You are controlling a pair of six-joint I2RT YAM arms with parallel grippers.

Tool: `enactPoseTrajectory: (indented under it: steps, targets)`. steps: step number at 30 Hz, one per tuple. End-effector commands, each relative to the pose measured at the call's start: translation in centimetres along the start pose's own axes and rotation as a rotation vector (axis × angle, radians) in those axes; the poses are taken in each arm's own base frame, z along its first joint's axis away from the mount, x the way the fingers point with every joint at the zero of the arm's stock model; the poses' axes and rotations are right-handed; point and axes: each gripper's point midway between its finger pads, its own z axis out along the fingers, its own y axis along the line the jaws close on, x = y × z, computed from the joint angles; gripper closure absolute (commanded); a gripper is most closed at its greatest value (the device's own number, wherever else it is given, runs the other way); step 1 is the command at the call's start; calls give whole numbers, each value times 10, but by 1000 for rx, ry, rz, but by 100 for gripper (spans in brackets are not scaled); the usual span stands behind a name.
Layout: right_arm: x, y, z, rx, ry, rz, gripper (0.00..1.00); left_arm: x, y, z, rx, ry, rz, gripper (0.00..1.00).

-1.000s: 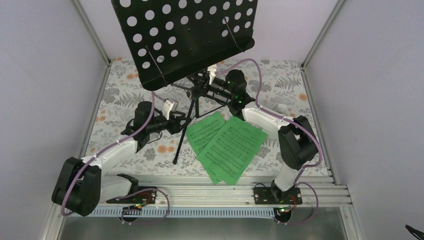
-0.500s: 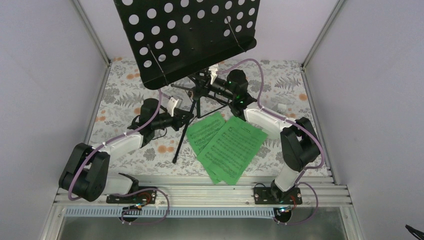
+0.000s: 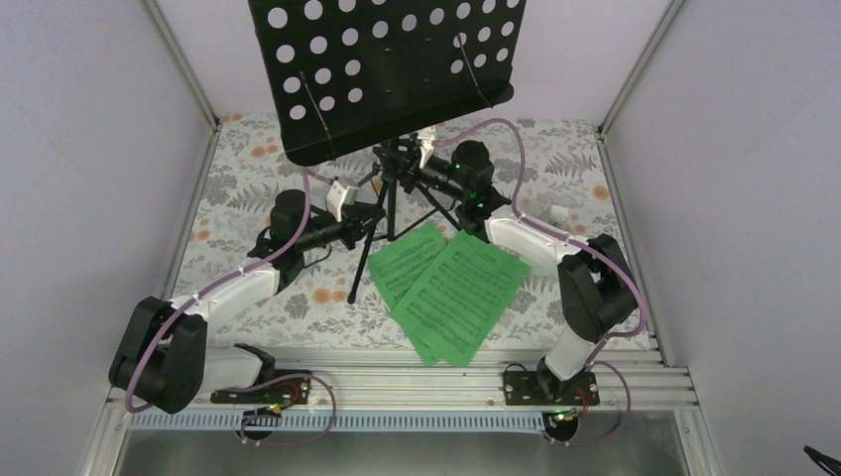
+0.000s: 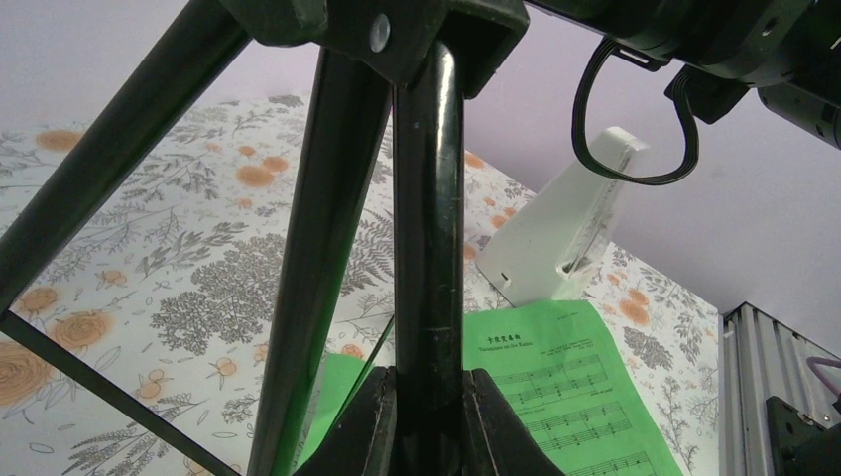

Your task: Pack up the instrument practice props

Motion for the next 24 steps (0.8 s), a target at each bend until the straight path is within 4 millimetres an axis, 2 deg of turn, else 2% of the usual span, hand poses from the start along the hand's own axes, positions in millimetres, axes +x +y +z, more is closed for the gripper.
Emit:
enactPoseTrajectory:
  steps: [1, 4, 11, 15, 19, 22, 24]
  targets:
    - [-26, 23, -6, -51, -73, -10, 94, -63, -21, -9, 44, -210, 168, 98]
    - [-37, 25, -14, -33, -87, -29, 81, -50, -19, -11, 38, -193, 181, 98]
    - [-59, 32, -39, 4, -164, -42, 41, -18, -22, -16, 64, -180, 227, 98]
    - [-72, 34, -40, -7, -206, -44, 33, -12, -22, -15, 78, -166, 234, 98]
    - [-83, 38, -47, -25, -284, -39, 35, -13, -21, -15, 68, -166, 228, 98]
    - [-84, 42, -57, -36, -348, -17, 32, -15, -17, -15, 50, -179, 193, 98]
    - [-77, 44, -63, -50, -373, 14, 30, -16, -20, -16, 65, -193, 173, 98]
